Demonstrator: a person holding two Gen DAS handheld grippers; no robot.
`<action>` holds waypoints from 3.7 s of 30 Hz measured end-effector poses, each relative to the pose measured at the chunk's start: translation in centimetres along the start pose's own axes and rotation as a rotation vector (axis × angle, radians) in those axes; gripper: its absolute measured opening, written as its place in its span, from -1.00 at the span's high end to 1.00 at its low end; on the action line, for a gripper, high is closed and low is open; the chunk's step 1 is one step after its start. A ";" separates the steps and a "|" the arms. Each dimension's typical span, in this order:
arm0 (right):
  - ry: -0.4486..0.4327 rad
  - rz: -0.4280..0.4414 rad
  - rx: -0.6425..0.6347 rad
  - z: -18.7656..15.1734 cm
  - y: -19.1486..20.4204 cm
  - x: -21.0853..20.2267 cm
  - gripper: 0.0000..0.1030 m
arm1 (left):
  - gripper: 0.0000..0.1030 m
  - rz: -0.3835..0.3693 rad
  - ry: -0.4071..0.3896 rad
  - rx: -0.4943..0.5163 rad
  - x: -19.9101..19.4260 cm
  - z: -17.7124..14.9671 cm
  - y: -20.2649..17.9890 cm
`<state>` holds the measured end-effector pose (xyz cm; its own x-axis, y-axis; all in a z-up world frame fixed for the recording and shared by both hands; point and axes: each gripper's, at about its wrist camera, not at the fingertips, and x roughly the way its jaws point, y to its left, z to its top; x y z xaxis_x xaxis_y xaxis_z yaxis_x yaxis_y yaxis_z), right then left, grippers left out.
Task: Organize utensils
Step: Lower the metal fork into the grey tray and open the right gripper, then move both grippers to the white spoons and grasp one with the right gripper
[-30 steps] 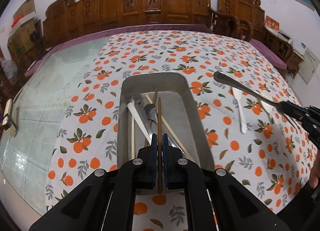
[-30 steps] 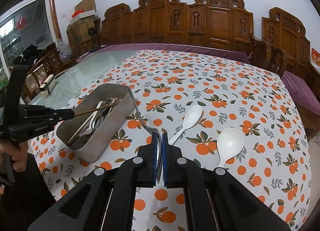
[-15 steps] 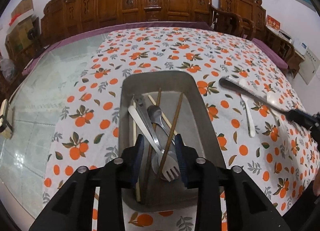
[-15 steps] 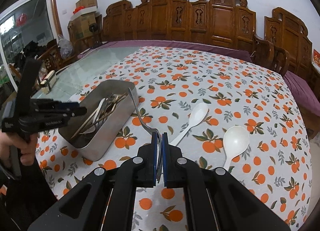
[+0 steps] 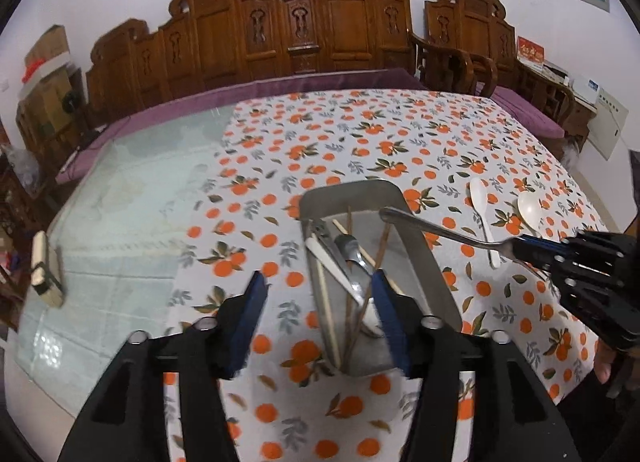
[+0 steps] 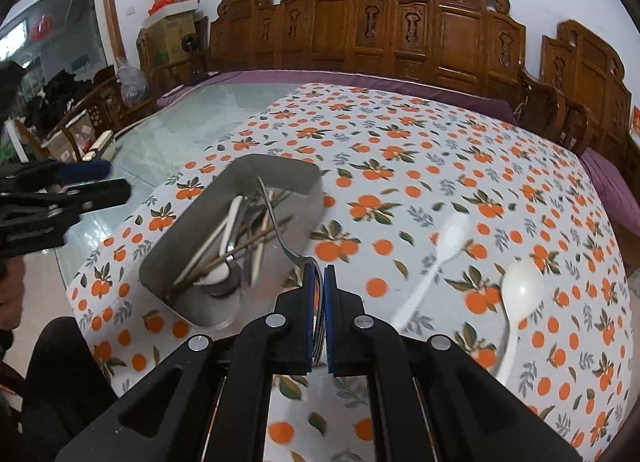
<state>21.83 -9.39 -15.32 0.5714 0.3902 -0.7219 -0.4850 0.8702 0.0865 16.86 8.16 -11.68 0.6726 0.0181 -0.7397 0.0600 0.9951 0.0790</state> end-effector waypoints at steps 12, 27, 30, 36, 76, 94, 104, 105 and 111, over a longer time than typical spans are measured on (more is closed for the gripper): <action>0.068 -0.126 -0.132 3.6 5.0 4.0 0.89 | -0.66 0.018 -0.064 -0.044 -2.8 -1.4 3.6; 0.122 -0.158 -0.162 4.9 7.8 8.1 0.86 | -0.71 0.009 -0.068 -0.103 -2.9 -2.1 6.4; 0.131 -0.106 -0.129 4.4 8.0 7.9 0.81 | -0.71 0.003 -0.067 -0.100 -2.9 -2.2 6.2; 0.161 0.027 -0.064 2.9 8.3 7.9 0.69 | -0.71 -0.001 -0.069 -0.089 -3.0 -2.2 5.8; 0.045 -0.165 0.099 -4.4 -8.7 -6.2 -0.82 | -0.85 -0.091 -0.107 0.039 -4.3 -1.5 -4.0; 0.294 -0.183 0.187 -5.4 -16.6 3.9 -0.32 | -0.85 -0.194 0.014 0.087 3.6 5.3 -11.5; 0.305 -0.202 0.171 -6.1 -17.9 4.9 0.21 | -0.84 -0.214 0.082 0.115 8.1 7.3 -14.5; 0.304 -0.204 0.169 -6.2 -18.0 4.7 0.44 | -0.84 -0.215 0.090 0.118 8.6 7.3 -14.8; 0.304 -0.185 0.157 -6.8 -18.2 4.0 0.81 | -0.65 -0.244 0.142 0.131 10.9 7.1 -17.0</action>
<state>28.43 -25.73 -24.47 0.4062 0.1363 -0.9036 -0.2719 0.9621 0.0229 28.41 -9.26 -16.37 0.5176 -0.1976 -0.8325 0.3077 0.9508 -0.0344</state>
